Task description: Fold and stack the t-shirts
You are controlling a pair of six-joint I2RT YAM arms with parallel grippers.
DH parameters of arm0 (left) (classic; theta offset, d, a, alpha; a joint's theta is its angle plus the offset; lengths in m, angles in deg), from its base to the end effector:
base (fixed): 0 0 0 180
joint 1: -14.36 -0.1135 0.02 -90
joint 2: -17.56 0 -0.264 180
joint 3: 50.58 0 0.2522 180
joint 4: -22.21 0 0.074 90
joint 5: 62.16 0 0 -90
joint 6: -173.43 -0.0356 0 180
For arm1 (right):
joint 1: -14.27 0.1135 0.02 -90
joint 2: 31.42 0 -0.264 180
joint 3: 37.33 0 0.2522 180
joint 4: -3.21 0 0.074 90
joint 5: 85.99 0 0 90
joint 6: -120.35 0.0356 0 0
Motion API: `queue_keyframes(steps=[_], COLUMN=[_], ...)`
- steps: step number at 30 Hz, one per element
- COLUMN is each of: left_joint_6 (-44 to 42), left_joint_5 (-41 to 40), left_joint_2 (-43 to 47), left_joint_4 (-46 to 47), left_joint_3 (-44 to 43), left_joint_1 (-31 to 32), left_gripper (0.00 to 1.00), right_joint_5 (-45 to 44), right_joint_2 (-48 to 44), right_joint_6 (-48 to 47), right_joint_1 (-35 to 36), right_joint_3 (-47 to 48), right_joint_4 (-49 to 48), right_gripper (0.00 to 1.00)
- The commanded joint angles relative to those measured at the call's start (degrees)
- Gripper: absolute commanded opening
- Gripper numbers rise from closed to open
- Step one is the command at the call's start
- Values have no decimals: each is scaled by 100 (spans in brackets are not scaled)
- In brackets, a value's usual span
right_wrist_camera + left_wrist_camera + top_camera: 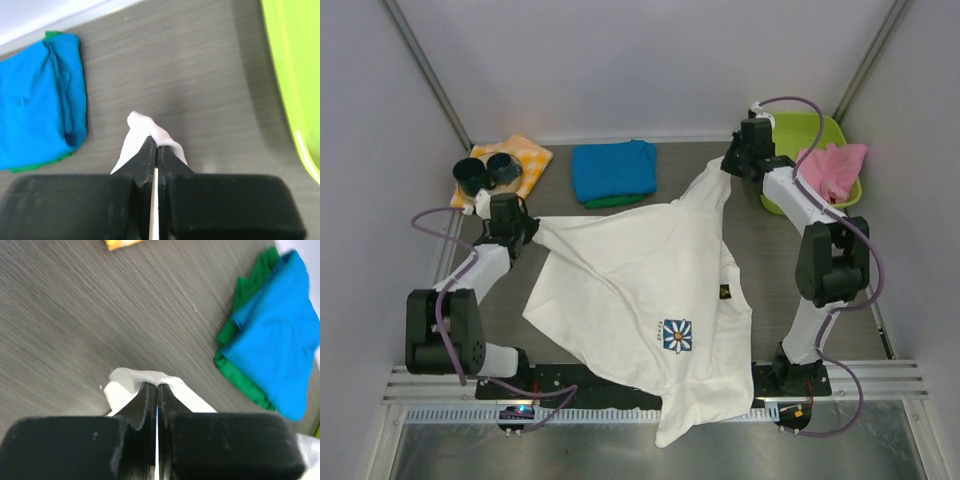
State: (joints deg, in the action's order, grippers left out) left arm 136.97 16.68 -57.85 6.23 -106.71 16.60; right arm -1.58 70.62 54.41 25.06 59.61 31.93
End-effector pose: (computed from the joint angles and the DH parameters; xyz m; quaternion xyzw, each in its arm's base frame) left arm 0.2806 -0.0041 0.2228 -0.4229 0.7774 -0.1377 0.4448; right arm 0.4105 0.0747 0.2884 0.1246 0.8726 0.0998 0.4616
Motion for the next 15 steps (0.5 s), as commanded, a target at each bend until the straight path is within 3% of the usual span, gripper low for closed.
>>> queue_keyframes(steps=[1, 6, 15], left_joint_6=[587, 614, 465], left_joint_5=[193, 185, 219], left_joint_2=[-964, -2001, -2996], left_joint_4=[1048, 1083, 723], left_joint_3=[-587, -1580, -3144], left_joint_1=[-461, -523, -628], left_gripper=[0, 0, 0], right_joint_5=[171, 207, 304], right_joint_2=[552, 1413, 2566], right_joint_6=[29, 38, -15], right_joint_1=[-138, -226, -252], right_joint_3=[1215, 2131, 3582], right_joint_4=[-732, -731, -643], right_gripper=[1, 1, 1])
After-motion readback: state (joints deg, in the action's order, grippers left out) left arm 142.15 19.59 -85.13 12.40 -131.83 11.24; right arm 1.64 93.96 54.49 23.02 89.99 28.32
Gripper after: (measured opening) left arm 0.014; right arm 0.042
